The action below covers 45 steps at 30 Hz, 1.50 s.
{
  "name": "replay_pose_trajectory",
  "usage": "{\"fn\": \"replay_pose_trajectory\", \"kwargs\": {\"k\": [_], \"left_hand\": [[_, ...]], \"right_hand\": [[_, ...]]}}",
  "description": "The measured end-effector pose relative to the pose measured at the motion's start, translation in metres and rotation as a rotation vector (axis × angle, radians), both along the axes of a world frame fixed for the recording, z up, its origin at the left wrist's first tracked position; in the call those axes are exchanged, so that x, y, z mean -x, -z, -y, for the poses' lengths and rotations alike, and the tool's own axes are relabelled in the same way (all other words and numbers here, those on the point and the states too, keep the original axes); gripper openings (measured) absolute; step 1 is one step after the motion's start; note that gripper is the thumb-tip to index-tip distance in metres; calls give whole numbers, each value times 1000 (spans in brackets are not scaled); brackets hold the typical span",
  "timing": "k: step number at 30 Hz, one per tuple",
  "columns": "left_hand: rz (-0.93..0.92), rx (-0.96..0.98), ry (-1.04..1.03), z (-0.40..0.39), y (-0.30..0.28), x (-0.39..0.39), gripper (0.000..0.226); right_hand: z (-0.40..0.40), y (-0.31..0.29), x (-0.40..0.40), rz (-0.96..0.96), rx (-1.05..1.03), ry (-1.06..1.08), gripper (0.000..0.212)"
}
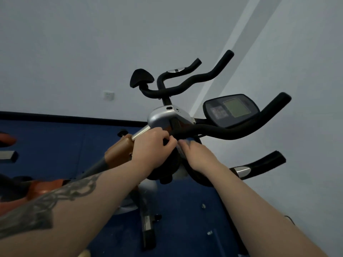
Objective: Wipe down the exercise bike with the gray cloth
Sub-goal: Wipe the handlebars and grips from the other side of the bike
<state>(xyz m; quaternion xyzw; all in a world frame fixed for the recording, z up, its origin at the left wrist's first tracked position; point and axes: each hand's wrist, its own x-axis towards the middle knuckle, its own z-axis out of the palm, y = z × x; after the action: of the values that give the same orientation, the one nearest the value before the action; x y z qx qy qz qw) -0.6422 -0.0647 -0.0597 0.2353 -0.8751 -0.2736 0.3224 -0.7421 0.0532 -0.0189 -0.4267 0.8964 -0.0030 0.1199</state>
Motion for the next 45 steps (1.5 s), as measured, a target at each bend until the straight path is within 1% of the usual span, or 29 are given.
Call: {"fn": "replay_pose_trajectory", "kwargs": {"k": [1, 2, 3, 5, 6, 8, 9, 12, 14, 16, 17, 19, 20, 21, 22, 24, 25, 26, 28, 30, 32, 35, 37, 39, 40, 41, 42, 43, 45], "left_hand": [[-5, -3, 0, -1, -1, 0, 35], [-5, -7, 2, -1, -1, -1, 35], [-1, -9, 6, -1, -2, -1, 34], [13, -20, 18, -2, -3, -4, 34], [16, -20, 19, -2, -3, -4, 35], [24, -2, 7, -2, -3, -4, 37], [30, 6, 2, -2, -2, -4, 37], [24, 3, -15, -2, 1, -2, 36], [10, 6, -25, -2, 1, -1, 36], [6, 9, -24, -1, 2, 0, 35], [7, 10, -23, 0, 2, 0, 36], [4, 12, -21, 1, 3, 1, 37], [0, 13, -20, 1, 4, 2, 38], [-3, 14, -18, 1, 4, 2, 38], [-2, 15, -15, 1, 4, 2, 37], [-2, 17, -11, 1, 3, 1, 36], [-1, 19, -7, 0, 2, 1, 36], [-1, 21, -1, 0, 1, 0, 37], [-5, 31, 1, -1, 1, -2, 39], [5, 40, -3, -1, 1, -2, 40], [15, 41, -14, -1, 1, -1, 41], [8, 40, -22, -1, 2, -1, 42], [-6, 36, -16, 0, 4, 0, 40], [-13, 21, -17, 1, 6, 0, 37], [-11, 19, -19, 1, 5, 1, 36], [-12, 21, -21, 2, 5, 1, 36], [-14, 23, -18, 2, 5, 1, 36], [-16, 23, -14, 2, 5, 2, 36], [-11, 32, -12, 3, 5, 2, 34]], "right_hand": [[5, -1, 2, 112, 88, 88, 47], [8, 0, 4, 162, 133, 128, 51], [8, -2, 3, 181, 118, 147, 52], [-3, -10, -4, 104, -20, 72, 51], [-12, -13, -8, 35, -108, -13, 48], [-39, -20, -14, -64, -236, -158, 35], [-54, -26, -15, -98, -251, -203, 29], [-90, -57, -3, -228, -247, -345, 31], [-105, -75, 8, -242, -235, -351, 31], [-110, -75, 12, -298, -208, -346, 34], [-106, -67, 9, -374, -200, -379, 34], [-87, -36, -6, -495, -263, -498, 23], [-73, -20, -14, -545, -302, -508, 35], [-60, -7, -22, -565, -285, -417, 44], [-48, 2, -27, -577, -245, -284, 45], [-28, 10, -28, -515, -100, -27, 39], [-22, 10, -24, -458, -82, 23, 40], [-19, 9, -21, -415, -107, 20, 43], [-22, -1, -20, -364, -185, -79, 47], [-37, -10, -23, -348, -225, -191, 39], [-58, -20, -22, -296, -180, -250, 42], [-85, -45, -14, -205, -165, -384, 33], [-94, -52, -8, -222, -179, -425, 31], [-88, -46, -9, -333, -178, -427, 29], [-79, -37, -12, -417, -211, -446, 24], [-69, -26, -14, -465, -266, -474, 26], [-56, -17, -16, -475, -315, -456, 40], [-43, -10, -15, -449, -322, -399, 50], [-18, -1, -4, -345, -257, -238, 52]]}}
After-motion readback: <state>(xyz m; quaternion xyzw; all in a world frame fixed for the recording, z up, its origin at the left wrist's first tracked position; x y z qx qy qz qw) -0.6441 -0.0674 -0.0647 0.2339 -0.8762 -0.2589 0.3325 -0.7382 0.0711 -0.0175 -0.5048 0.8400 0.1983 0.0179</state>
